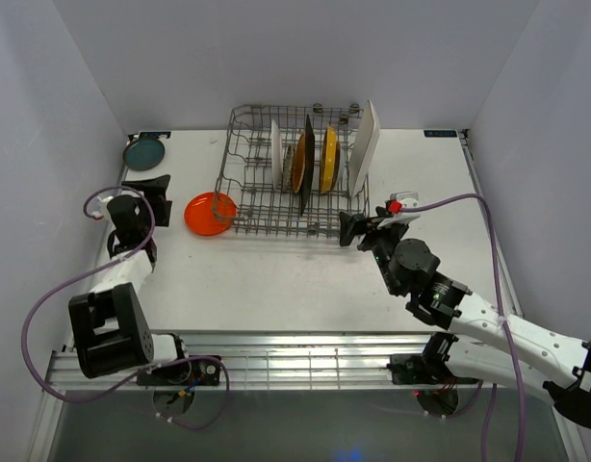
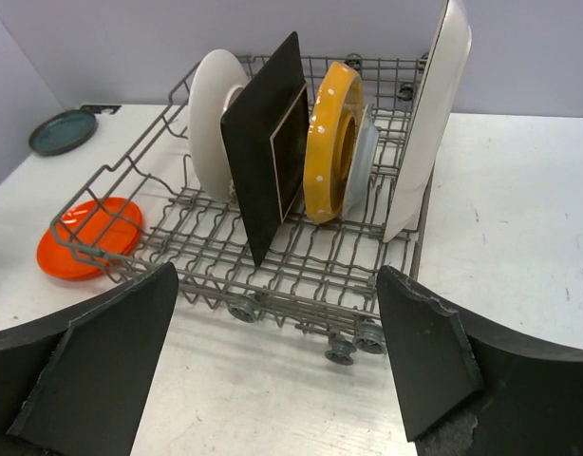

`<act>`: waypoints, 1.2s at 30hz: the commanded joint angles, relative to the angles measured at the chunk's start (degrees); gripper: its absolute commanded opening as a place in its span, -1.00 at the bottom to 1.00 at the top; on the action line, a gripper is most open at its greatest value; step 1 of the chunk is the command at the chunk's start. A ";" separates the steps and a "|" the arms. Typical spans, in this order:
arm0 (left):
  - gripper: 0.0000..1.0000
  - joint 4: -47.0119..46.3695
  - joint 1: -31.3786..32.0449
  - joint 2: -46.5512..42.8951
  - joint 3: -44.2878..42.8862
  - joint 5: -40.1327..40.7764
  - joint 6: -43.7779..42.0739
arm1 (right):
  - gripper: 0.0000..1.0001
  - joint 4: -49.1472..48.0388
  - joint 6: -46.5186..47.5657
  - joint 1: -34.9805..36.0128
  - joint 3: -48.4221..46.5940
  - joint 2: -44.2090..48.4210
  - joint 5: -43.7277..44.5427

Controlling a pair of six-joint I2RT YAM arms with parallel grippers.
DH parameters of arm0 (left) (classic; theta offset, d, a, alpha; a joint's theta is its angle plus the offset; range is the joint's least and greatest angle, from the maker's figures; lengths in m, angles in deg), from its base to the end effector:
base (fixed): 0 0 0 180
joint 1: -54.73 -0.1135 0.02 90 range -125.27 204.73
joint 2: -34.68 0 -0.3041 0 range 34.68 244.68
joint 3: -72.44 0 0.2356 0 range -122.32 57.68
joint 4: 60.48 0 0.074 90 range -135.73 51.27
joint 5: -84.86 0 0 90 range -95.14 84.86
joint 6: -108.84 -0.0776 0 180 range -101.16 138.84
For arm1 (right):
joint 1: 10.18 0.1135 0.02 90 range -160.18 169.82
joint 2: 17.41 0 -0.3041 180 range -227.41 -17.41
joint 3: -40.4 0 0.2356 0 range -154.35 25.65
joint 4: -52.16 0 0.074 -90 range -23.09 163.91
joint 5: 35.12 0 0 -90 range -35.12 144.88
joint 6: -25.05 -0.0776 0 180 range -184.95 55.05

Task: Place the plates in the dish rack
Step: Pick up the plate from the corner of the board.

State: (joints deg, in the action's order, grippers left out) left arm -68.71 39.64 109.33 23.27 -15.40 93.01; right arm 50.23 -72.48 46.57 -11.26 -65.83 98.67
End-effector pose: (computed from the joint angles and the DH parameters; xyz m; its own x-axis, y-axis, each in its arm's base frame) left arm 0.2892 0.0637 0.2608 0.0103 -0.9777 -0.2097 -0.3005 0.1970 -0.9332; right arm 0.1452 0.1235 0.3660 0.0194 0.2021 -0.9792 -0.2303 0.9539 0.1923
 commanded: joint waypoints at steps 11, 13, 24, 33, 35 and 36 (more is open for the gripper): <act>0.72 3.47 -2.22 18.68 -15.59 8.67 13.35 | 0.81 -0.72 -2.49 0.11 5.70 12.38 -0.72; 0.72 2.69 -2.22 21.40 -16.30 9.38 15.38 | 0.81 -0.45 -2.40 0.11 6.49 14.93 -1.16; 0.60 2.85 -2.40 37.13 -30.26 13.24 15.22 | 0.81 2.18 -2.49 0.03 8.43 21.09 -0.28; 0.59 6.37 -3.89 49.35 -45.56 13.96 10.73 | 0.81 1.84 -2.93 0.03 10.27 22.93 -0.20; 0.57 6.46 -3.98 50.94 -48.53 13.69 9.95 | 0.81 1.66 -2.93 0.03 10.54 23.37 -0.20; 0.57 6.55 -3.98 52.25 -49.51 13.78 9.24 | 0.81 1.66 -3.02 0.03 10.63 23.46 -0.28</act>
State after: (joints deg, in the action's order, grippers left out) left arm -63.69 36.23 160.15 -22.45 -2.05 103.70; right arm 53.57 -74.90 46.57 -1.12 -43.32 97.60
